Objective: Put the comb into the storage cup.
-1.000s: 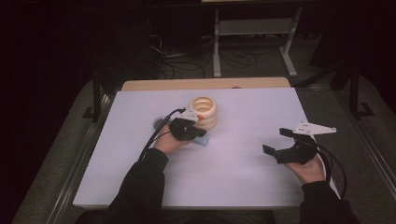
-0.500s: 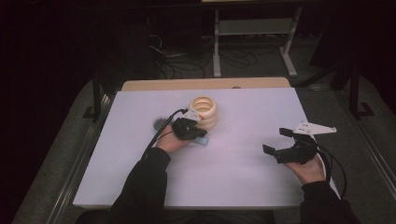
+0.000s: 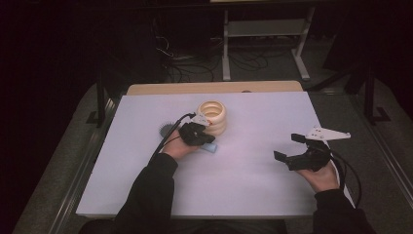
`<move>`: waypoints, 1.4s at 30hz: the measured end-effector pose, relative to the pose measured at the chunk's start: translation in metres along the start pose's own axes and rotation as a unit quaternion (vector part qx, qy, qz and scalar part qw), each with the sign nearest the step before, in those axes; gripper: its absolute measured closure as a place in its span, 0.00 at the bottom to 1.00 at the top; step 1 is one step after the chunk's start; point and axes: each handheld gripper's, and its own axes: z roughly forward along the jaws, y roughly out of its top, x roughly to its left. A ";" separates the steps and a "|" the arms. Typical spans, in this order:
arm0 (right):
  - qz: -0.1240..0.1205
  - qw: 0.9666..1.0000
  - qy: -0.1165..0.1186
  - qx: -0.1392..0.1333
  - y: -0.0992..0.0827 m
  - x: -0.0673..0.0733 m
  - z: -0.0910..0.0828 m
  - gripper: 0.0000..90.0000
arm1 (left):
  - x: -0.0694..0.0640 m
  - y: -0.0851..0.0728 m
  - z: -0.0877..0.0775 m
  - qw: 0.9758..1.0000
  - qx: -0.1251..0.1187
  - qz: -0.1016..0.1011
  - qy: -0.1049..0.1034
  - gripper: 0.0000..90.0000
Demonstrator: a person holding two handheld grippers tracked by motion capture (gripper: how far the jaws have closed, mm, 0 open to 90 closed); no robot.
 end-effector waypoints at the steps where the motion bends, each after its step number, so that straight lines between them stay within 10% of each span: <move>1: 0.000 1.000 0.000 0.000 0.000 0.000 0.000 0.00 | -0.001 0.000 0.000 1.000 0.002 0.000 -0.002 1.00; 42: 0.006 1.000 0.002 0.004 -0.001 0.000 0.001 0.00 | -0.022 -0.025 -0.026 0.999 0.001 0.002 -0.033 1.00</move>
